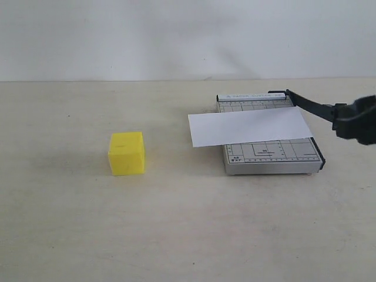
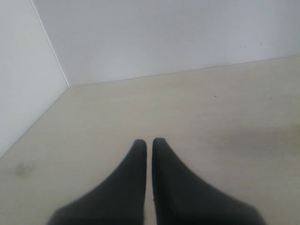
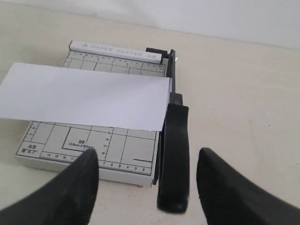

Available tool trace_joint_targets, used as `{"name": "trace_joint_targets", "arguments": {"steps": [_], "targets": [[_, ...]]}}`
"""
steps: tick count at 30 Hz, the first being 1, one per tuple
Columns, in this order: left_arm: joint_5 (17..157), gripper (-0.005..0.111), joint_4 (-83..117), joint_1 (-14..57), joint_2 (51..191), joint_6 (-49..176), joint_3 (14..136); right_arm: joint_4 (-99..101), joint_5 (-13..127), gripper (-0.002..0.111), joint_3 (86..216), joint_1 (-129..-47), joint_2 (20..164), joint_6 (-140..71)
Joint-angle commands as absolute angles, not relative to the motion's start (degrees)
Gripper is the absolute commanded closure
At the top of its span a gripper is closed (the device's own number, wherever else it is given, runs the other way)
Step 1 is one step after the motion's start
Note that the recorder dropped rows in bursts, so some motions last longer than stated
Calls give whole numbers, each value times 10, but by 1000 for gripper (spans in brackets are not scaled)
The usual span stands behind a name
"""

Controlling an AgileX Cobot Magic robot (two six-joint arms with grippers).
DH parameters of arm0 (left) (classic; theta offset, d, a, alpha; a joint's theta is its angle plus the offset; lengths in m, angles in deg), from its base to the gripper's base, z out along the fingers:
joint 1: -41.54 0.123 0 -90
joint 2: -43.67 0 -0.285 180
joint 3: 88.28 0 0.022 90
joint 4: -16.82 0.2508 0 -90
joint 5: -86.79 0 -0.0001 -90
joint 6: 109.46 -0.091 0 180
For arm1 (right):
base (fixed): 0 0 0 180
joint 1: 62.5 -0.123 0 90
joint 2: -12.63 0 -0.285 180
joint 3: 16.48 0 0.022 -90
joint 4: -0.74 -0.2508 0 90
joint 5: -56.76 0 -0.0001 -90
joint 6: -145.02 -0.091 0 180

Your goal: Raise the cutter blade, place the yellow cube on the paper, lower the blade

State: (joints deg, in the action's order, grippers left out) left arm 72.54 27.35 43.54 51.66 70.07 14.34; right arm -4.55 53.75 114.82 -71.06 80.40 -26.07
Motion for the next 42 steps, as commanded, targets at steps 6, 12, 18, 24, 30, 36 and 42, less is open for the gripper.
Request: {"name": "trace_joint_targets", "arguments": {"steps": [6,12,18,24,30,36,42], "targets": [[733,102,271,437,515,705,145,-51,579,50,986,-711,519,-391],[733,102,271,437,515,705,145,-51,507,50,950,-711,428,-437],[733,102,271,437,515,705,145,-51,545,64,924,-711,418,-439],[733,102,271,437,515,705,145,-51,535,107,920,-711,418,-439],[733,102,271,437,515,705,145,-51,536,107,920,-711,418,-440],[733,102,271,437,515,705,145,-51,553,107,920,-711,418,-441],[747,102,242,437,515,705,145,-51,551,107,920,-711,418,-441]]}}
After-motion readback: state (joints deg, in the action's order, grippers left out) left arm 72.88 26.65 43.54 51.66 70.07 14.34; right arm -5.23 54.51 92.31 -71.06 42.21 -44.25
